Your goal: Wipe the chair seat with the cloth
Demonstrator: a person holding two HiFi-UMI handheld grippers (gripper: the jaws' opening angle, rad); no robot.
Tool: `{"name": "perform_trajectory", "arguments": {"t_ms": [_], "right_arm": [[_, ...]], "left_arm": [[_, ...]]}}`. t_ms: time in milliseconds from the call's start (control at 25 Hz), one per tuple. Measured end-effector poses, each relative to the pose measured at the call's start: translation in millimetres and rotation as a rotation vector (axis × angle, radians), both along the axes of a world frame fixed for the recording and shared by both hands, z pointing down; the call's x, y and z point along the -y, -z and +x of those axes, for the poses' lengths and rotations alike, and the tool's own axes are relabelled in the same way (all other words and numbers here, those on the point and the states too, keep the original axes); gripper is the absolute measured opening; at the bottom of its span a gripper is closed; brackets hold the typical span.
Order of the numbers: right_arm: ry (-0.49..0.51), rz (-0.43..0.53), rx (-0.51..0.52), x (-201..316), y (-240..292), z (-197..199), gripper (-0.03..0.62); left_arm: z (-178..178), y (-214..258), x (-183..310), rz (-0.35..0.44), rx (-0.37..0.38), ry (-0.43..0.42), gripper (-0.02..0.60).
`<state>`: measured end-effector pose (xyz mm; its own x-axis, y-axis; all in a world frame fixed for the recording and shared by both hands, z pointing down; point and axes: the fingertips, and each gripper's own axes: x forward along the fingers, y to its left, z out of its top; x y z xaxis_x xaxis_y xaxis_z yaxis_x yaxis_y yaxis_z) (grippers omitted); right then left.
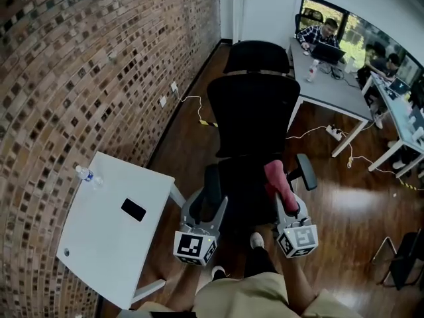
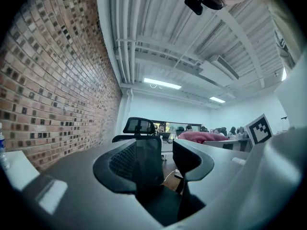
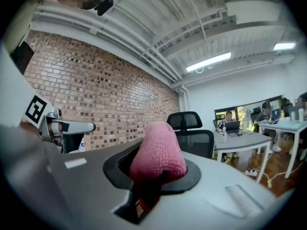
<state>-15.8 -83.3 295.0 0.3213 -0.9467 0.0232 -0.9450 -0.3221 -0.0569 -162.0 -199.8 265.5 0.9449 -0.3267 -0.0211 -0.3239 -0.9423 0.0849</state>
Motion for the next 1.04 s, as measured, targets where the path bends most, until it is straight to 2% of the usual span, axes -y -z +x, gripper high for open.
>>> {"name": "perform_trajectory", "arguments": {"t_ms": [160,400,600,1040], "right_arm": [[-0.055,0.013,0.019,-31,12,-24,0.069],[-0.027,0.032,-0.003,-51,21,-35,0.069],[-0.019,0.038,-0.011,-80,26,-18,0.069],[-0.062,0.06,0.03,-125,26,58,0.069]], "left_arm": [[-21,7,-32,0.013,0.013,-0.027,0.218],[-17,9,-59,0.032,0.009,-0.016,0.218],[7,19,-84,0.042,-0.008,-0.002,0.218],[59,22,-138,0.046,-0.002,-0.041,0.216]]}}
